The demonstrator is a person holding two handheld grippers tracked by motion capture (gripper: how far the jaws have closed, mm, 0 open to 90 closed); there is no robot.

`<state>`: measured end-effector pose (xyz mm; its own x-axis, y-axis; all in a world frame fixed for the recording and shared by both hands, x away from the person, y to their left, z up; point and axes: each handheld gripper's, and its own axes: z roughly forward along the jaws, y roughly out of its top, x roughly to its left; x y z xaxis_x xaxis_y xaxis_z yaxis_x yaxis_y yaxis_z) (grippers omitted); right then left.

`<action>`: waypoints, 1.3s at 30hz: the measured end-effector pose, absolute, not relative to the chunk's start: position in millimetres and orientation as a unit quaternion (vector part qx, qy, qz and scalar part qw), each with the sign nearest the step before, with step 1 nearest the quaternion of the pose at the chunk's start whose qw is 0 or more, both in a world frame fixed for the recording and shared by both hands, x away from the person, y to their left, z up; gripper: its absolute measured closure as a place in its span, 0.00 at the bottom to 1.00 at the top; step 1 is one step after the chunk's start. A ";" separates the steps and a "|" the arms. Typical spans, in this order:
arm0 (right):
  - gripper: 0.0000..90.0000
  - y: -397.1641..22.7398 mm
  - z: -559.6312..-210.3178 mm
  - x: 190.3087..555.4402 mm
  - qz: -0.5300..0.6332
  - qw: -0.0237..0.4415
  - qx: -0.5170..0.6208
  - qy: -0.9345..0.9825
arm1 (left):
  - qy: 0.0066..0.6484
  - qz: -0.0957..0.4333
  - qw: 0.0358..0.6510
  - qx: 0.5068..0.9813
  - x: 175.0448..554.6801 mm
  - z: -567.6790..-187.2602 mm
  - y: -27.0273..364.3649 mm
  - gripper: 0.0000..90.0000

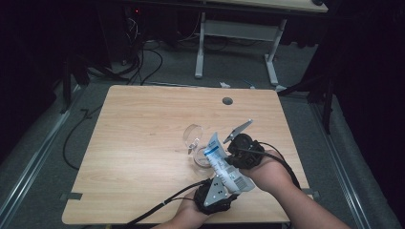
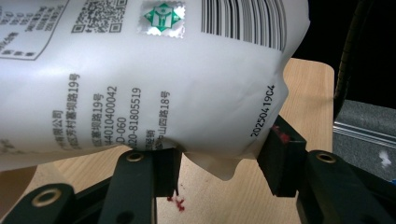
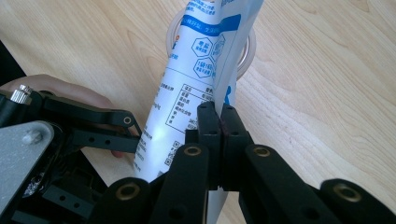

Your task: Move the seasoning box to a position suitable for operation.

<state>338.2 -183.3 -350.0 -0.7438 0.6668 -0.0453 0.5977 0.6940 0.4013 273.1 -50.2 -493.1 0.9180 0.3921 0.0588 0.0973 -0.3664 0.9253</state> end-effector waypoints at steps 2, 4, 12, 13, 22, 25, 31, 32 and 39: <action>1.00 -183.0 -349.5 339.5 0.182 0.096 0.344 0.916 | 0.150 0.136 0.542 0.815 274.1 -491.7 -50.4 0.61; 1.00 -182.9 -349.3 339.9 0.182 0.097 0.344 0.916 | 0.150 0.136 0.543 0.815 274.4 -491.1 -50.7 0.61; 1.00 -181.4 -347.8 343.7 0.180 0.099 0.339 0.918 | 0.154 0.136 0.545 0.813 276.2 -487.5 -51.8 0.61; 1.00 -181.0 -347.8 344.3 0.180 0.100 0.339 0.918 | 0.154 0.136 0.544 0.814 276.6 -487.1 -51.5 0.61; 1.00 -178.8 -347.9 346.8 0.181 0.099 0.337 0.919 | 0.154 0.138 0.545 0.812 278.0 -486.5 -51.2 0.61; 1.00 -179.0 -347.7 347.2 0.180 0.100 0.337 0.919 | 0.154 0.139 0.545 0.812 278.5 -486.6 -51.7 0.61; 1.00 -179.2 -347.8 347.6 0.180 0.099 0.338 0.918 | 0.154 0.139 0.545 0.812 279.1 -486.2 -52.2 0.61; 1.00 -179.1 -348.0 348.1 0.180 0.100 0.337 0.919 | 0.154 0.139 0.545 0.812 279.4 -486.2 -52.3 0.61; 1.00 -177.8 -347.3 350.5 0.181 0.101 0.336 0.919 | 0.156 0.139 0.546 0.811 281.4 -484.5 -51.9 0.61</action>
<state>350.5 -177.8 -347.3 -0.7535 0.6543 -0.0638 0.5814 0.7085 0.4000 281.4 -51.9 -484.5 0.9127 0.4051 0.0544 0.1018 -0.3542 0.9296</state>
